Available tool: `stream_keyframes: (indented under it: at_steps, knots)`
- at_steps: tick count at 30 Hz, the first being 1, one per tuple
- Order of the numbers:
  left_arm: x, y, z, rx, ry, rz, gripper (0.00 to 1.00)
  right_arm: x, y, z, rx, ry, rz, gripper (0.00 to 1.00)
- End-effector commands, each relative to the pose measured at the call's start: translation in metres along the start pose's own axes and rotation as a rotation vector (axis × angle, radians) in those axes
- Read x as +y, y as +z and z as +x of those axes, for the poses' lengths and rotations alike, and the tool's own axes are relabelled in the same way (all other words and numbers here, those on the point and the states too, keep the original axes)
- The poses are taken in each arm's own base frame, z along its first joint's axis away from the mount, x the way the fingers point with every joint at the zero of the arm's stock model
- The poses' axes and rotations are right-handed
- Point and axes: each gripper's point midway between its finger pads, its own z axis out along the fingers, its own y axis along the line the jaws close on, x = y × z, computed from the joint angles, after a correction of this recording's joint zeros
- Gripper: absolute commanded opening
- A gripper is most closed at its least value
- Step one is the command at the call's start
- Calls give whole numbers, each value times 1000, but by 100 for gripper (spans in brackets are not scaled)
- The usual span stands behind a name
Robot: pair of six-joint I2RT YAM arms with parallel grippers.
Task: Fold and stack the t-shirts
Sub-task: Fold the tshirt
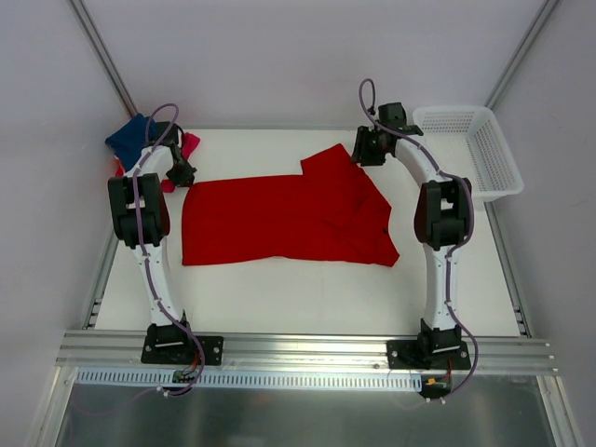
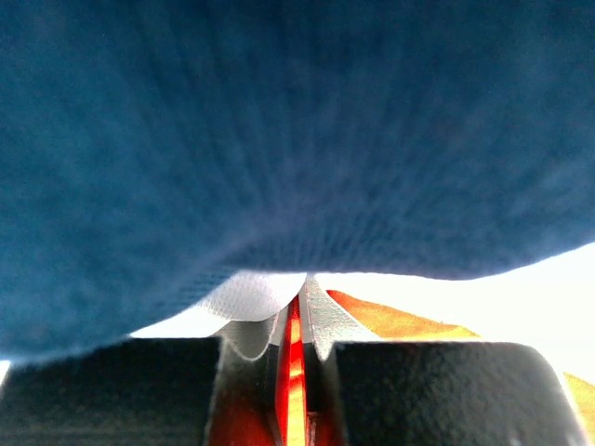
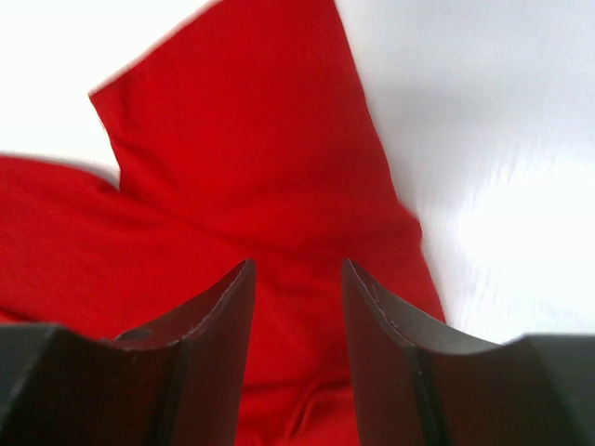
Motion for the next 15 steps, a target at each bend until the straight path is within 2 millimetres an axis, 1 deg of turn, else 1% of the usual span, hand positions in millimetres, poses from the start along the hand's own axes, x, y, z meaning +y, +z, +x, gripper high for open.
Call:
stream_keyframes:
  at_steps: [1,2,3,5,6,7,8,9,10,11,12,13,14,15]
  knots:
    - [10,-12,8,31,-4,-23,0,12,-4,-25,-17,18,-74,46]
    - [9,-12,9,33,-2,-23,0,12,-1,-28,-16,31,-86,47]
    - [10,-12,9,33,-2,-23,0,15,6,-33,-17,34,-118,47]
    - [10,-12,9,33,-2,-23,0,15,10,-36,-11,48,-156,49]
    - [9,-12,9,31,-2,-22,0,18,9,-43,-24,84,-172,50]
    - [9,-12,10,33,-2,-21,0,13,17,-43,-19,103,-184,49]
    - [9,-12,9,32,-1,-21,0,18,17,-43,-16,114,-230,50]
    - [9,-12,10,32,-1,-21,0,15,20,-45,-18,165,-251,50]
    - [9,-12,10,32,-1,-20,0,14,26,-48,-28,182,-278,50]
    - [8,-12,10,34,0,-20,0,21,25,-49,-22,198,-339,50]
    - [9,-12,10,34,-1,-21,0,18,26,-60,-56,243,-377,50]
    - [9,-13,11,35,-1,-22,0,15,33,-57,-44,279,-403,50]
    - [9,-13,11,34,0,-20,0,18,32,-58,-36,299,-459,50]
    - [8,-13,11,34,2,-20,0,13,34,-66,-63,313,-486,50]
